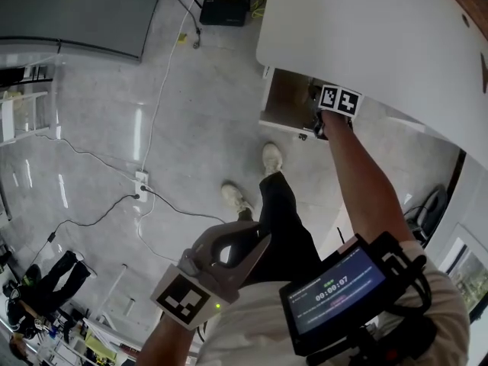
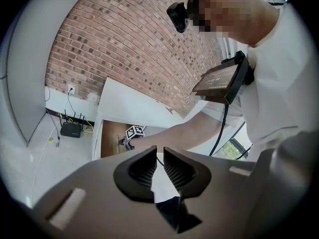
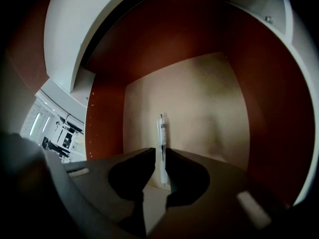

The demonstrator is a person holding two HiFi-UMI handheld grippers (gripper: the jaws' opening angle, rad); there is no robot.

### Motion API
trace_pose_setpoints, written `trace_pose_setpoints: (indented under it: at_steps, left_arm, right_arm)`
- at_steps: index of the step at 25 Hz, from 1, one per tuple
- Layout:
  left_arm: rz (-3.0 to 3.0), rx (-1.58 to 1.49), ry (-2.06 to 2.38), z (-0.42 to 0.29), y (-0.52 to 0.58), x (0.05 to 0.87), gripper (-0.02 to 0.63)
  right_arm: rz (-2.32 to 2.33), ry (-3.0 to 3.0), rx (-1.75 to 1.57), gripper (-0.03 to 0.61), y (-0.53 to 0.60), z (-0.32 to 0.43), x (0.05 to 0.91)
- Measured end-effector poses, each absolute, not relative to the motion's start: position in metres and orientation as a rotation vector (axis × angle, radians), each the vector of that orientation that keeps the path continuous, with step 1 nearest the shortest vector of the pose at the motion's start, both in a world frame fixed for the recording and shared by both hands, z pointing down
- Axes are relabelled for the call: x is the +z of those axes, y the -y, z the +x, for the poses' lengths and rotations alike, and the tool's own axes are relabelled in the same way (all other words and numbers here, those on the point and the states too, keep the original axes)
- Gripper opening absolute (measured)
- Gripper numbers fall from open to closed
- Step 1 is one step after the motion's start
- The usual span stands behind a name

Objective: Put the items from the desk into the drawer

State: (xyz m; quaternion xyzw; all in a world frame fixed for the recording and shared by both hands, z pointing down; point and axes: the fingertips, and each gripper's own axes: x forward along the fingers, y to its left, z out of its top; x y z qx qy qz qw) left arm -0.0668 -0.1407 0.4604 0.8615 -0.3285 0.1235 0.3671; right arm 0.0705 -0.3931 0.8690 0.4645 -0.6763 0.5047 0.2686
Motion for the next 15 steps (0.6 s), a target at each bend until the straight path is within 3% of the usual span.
trace_pose_setpoints:
  at_steps: [15]
  left_arm:
    - [2.322,0.269,0.801,-0.060,0.100,0.416,0.049]
  right_arm:
    - [1.165,1.902,1.142,0.058,0.344,0.077,0.786]
